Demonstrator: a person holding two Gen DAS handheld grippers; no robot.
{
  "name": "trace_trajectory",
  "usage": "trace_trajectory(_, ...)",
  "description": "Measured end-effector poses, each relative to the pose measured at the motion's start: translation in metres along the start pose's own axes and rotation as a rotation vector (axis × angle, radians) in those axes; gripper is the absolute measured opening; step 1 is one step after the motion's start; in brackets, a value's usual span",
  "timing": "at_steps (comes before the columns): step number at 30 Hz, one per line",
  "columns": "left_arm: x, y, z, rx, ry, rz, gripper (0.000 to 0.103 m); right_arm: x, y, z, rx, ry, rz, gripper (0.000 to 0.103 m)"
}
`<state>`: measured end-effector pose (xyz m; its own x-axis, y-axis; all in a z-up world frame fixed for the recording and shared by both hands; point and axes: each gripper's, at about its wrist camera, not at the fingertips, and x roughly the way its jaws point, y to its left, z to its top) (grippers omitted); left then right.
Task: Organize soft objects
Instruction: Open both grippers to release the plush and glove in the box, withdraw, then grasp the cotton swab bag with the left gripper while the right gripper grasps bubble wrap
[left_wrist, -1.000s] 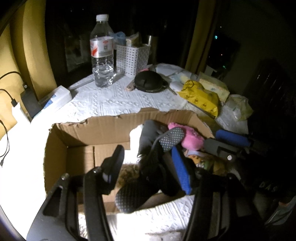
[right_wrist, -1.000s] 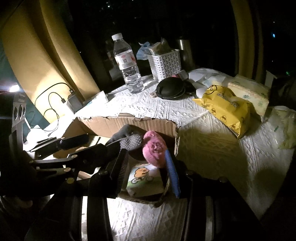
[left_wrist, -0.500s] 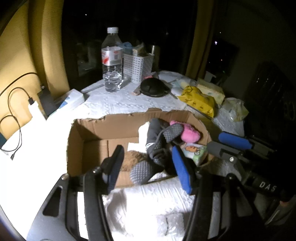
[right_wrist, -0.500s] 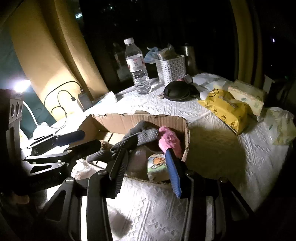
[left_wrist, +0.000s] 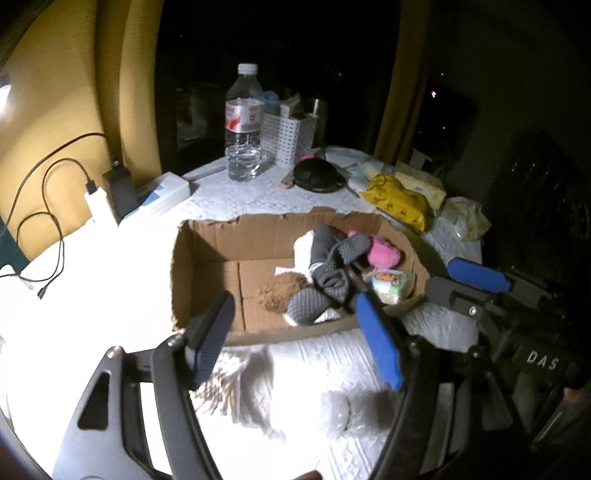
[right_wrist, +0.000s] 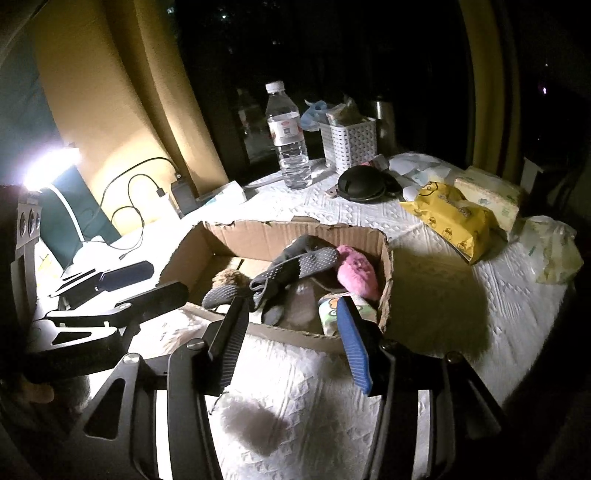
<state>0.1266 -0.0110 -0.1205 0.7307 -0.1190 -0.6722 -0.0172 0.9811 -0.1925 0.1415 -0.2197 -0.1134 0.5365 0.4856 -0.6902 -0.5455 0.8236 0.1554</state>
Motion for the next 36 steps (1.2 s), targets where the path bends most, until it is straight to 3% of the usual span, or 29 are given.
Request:
trace_trajectory(22, -0.029, 0.028, -0.038, -0.010, 0.007, -0.001, 0.070, -0.010, 0.040, -0.033, -0.002, 0.020, -0.013, 0.057)
trace_trajectory(36, -0.006, 0.049, -0.069, -0.020, 0.071, 0.047, 0.071, 0.020, 0.055, -0.062, 0.015, 0.096, 0.010, 0.057)
